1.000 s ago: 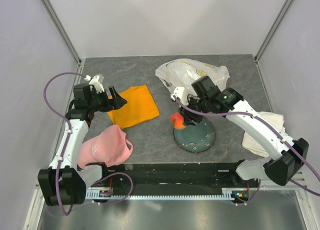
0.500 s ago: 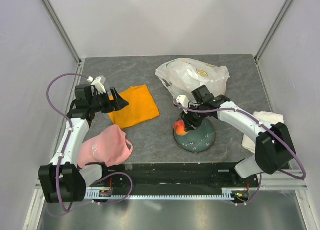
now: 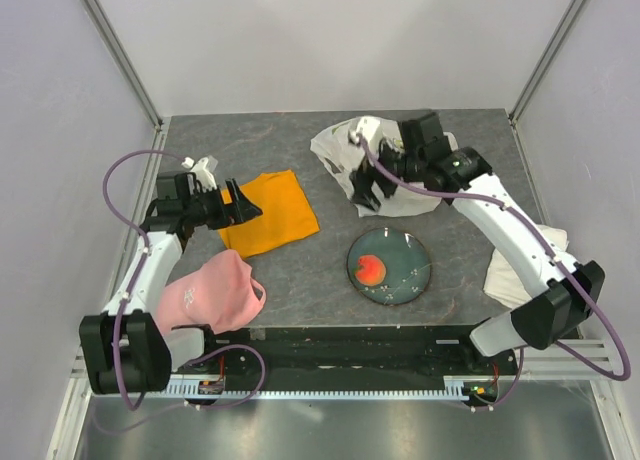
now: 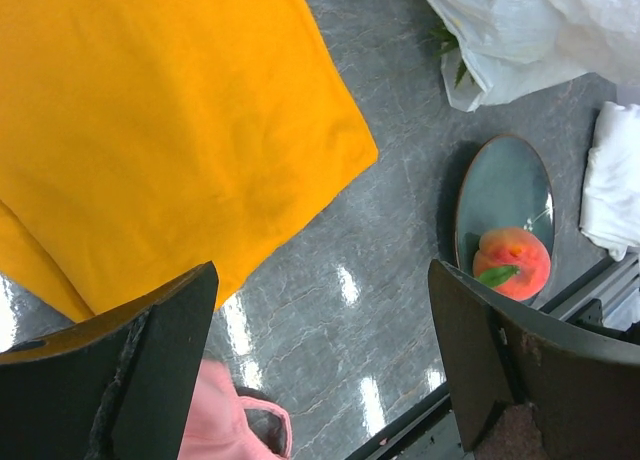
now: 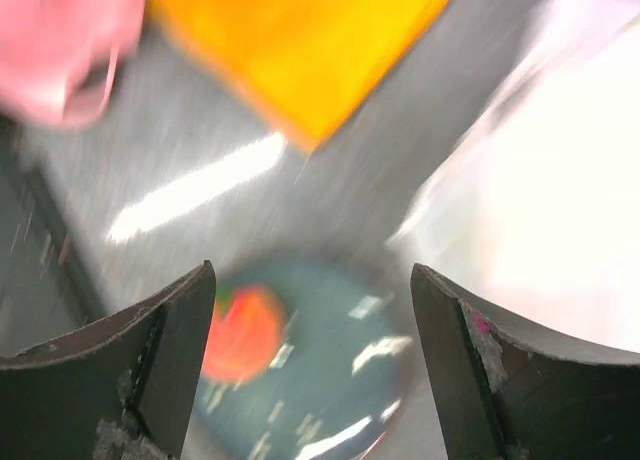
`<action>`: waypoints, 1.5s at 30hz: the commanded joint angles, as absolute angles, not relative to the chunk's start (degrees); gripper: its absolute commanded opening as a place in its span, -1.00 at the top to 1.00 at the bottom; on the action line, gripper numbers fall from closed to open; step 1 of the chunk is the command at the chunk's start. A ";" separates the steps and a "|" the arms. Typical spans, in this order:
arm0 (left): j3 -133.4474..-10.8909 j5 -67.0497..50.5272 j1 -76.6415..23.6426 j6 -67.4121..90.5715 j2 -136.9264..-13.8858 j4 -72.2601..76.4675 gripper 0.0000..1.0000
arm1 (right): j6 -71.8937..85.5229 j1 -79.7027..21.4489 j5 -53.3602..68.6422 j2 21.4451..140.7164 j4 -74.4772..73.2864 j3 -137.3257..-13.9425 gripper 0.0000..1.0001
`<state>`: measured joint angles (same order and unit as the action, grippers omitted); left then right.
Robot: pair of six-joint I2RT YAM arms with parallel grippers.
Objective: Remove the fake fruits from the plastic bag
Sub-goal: Place the fake fruit in the bin, then pick up the plastic bag at the center of the board.
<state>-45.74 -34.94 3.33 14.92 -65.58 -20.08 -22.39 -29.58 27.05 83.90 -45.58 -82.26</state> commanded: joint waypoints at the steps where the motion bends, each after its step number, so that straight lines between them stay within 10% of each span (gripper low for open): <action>1: -50.70 -34.63 2.90 15.82 -70.13 -18.02 -0.86 | -15.82 -32.95 19.02 87.18 -32.75 -91.23 -0.72; 15: -52.48 -35.33 3.08 16.35 -63.64 -21.18 -0.83 | -31.90 -42.89 -11.59 118.12 -18.01 -103.18 -0.20; 37: -47.64 -33.84 4.57 15.38 -57.74 -20.83 -0.84 | -40.52 -40.61 -35.15 137.19 -29.96 -113.90 -0.25; 45: -46.67 -33.66 4.83 15.64 -57.22 -20.30 -0.84 | -38.24 -41.30 -29.20 132.04 -32.51 -118.46 0.73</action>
